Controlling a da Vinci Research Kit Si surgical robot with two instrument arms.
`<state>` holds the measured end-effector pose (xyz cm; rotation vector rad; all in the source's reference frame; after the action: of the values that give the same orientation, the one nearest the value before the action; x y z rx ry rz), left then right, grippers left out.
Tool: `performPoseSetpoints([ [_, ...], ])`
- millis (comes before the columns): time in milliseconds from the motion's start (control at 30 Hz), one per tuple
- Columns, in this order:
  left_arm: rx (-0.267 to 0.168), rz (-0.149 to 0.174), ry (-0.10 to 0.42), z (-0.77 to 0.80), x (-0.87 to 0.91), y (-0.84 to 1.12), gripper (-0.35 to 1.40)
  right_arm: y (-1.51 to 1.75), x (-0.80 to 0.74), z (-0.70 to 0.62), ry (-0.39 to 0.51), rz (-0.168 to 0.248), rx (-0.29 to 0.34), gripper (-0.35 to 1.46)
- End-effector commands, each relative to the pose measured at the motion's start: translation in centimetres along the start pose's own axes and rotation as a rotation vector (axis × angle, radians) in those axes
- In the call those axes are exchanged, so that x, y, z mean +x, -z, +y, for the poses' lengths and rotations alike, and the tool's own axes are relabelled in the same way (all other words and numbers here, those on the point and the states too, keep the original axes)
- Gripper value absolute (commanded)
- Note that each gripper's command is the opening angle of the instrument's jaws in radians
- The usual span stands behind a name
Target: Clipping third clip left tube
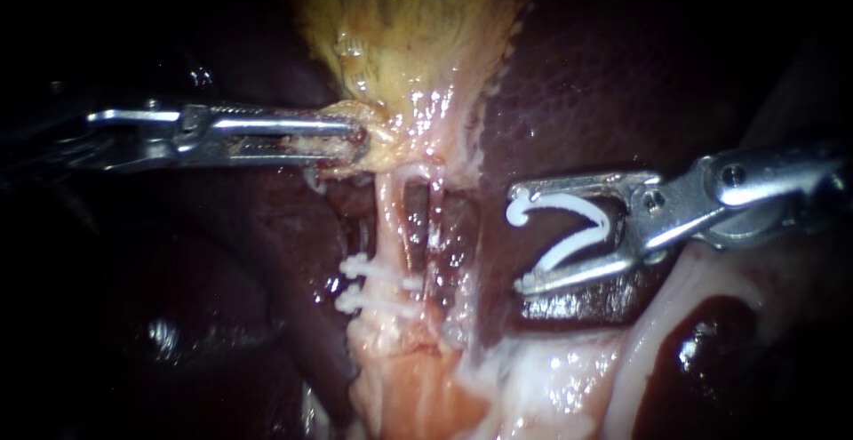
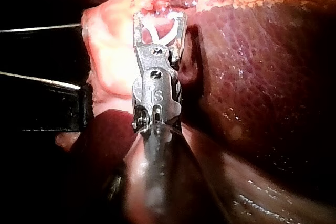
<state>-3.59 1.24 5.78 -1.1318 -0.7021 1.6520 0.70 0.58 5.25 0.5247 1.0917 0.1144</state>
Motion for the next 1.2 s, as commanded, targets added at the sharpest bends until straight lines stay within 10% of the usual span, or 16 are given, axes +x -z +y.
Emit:
performPoseSetpoints([
  [33, -0.001, -0.001, 0.0, 0.0, 0.0, 0.01, -0.35, 0.0, 0.0, 0.0, 0.0, 0.0, 0.0, 0.5],
  [633, 0.031, 0.03, 0.039, 0.35, 0.51, 0.83, -0.35, 0.01, 0.02, 0.02, 0.004, 0.0, 0.0, 0.5],
  [1200, 0.034, 0.034, 0.041, 0.35, 0.52, 0.95, -0.35, -0.08, 0.09, 0.04, -0.024, 0.016, -0.004, 0.5],
])
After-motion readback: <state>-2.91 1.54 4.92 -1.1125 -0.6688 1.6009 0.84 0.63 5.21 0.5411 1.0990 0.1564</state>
